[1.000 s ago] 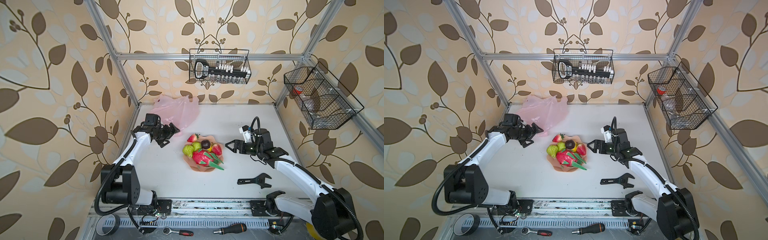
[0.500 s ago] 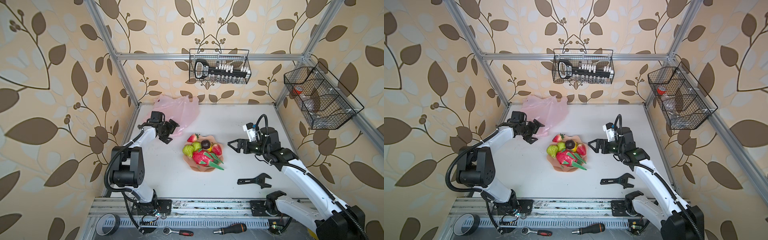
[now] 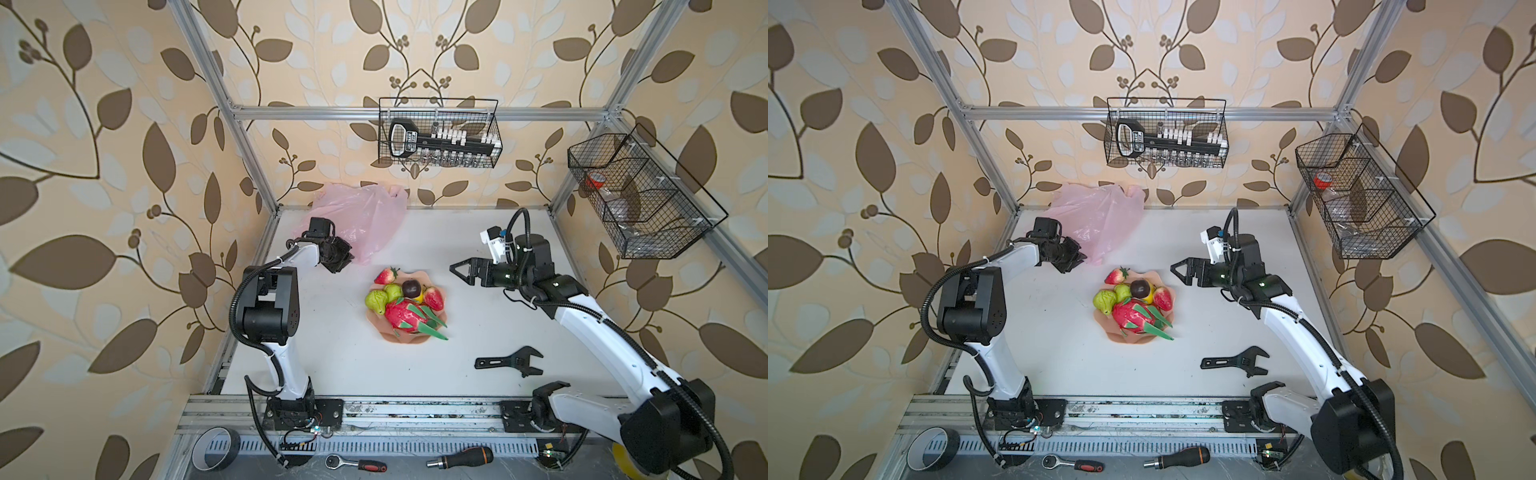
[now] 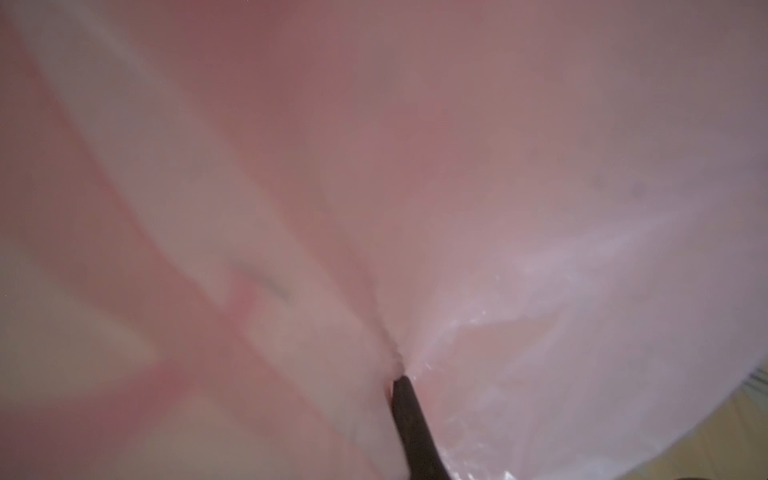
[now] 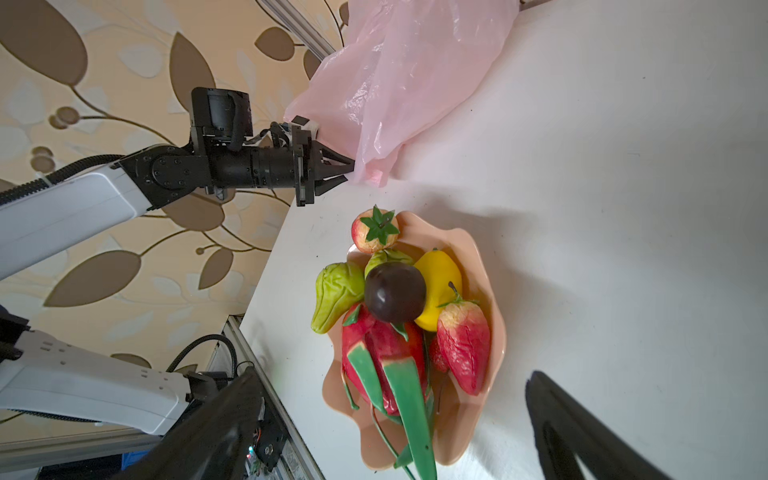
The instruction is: Place the fruits into the plastic bag
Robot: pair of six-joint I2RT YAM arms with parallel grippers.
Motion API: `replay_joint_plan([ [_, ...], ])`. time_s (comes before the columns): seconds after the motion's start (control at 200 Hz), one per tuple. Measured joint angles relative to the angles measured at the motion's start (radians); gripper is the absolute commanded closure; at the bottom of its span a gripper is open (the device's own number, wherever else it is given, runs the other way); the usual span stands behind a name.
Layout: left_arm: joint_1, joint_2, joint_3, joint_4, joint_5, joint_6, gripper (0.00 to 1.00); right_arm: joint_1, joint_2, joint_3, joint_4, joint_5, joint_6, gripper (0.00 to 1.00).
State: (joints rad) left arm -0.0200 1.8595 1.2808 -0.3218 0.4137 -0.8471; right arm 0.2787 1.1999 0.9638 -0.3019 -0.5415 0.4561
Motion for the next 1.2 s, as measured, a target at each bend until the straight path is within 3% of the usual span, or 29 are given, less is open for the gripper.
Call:
replay_joint_plan([
  [0.25, 0.0, -0.026, 0.035, -0.186, 0.087, 0.388, 0.89, 0.042, 0.181, 0.123, 0.041, -0.002, -0.004, 0.0],
  [0.35, 0.0, -0.047, 0.035, -0.28, 0.102, 0.521, 0.92, 0.059, 0.259, 0.193, 0.044, -0.003, -0.02, 0.0],
  [0.365, 0.0, -0.051, 0.035, -0.293, 0.102, 0.537, 1.0, 0.061, 0.271, 0.205, 0.043, -0.005, -0.024, 0.0],
  [0.41, 0.0, -0.061, 0.034, -0.333, 0.096, 0.593, 1.0, 0.066, 0.307, 0.245, 0.04, -0.006, -0.035, 0.0],
  [0.76, 0.016, -0.133, 0.047, -0.521, -0.077, 0.829, 1.0, 0.15, 0.621, 0.644, -0.021, 0.036, -0.144, 0.0],
  [1.2, 0.044, -0.266, 0.025, -0.435, -0.29, 1.031, 1.0, 0.209, 0.917, 0.887, -0.061, 0.197, -0.116, 0.0],
])
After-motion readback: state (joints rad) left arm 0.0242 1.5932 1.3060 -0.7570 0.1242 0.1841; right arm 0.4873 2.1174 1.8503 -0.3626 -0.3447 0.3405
